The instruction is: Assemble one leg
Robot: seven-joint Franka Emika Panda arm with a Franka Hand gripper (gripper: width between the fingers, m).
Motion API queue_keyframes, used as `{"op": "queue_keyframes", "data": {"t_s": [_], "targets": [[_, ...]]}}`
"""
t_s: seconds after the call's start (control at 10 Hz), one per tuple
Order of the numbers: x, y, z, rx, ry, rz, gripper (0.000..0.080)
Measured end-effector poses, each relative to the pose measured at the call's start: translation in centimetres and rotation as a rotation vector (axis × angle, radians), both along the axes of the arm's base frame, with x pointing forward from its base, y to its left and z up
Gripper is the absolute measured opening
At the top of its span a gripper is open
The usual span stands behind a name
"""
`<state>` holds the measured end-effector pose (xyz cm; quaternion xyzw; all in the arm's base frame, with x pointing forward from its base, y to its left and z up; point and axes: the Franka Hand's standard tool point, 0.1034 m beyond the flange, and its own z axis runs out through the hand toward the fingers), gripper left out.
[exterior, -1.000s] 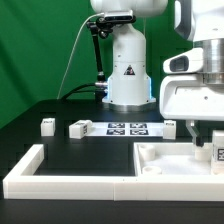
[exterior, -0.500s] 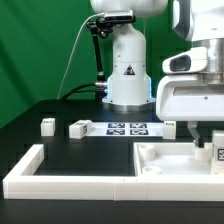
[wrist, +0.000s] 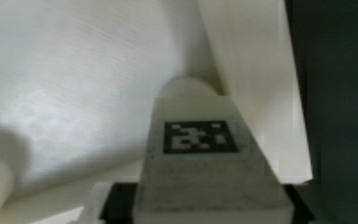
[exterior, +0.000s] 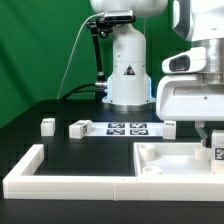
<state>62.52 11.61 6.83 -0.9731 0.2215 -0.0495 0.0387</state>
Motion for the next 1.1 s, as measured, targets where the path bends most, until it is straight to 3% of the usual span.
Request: {"op": "queue_keyframes", "data": {"t_s": [0.2, 0.6, 1.1], "targets": [[-0.03, -0.23, -0.11, 0.086, -0.007, -0.356, 0.0288], [-0.24, 0.03, -0.24, 0.217, 0.049, -0.994, 0.0294], [-0.34, -0.40, -0.27, 0.277, 0.110, -1.389, 0.0294]]}}
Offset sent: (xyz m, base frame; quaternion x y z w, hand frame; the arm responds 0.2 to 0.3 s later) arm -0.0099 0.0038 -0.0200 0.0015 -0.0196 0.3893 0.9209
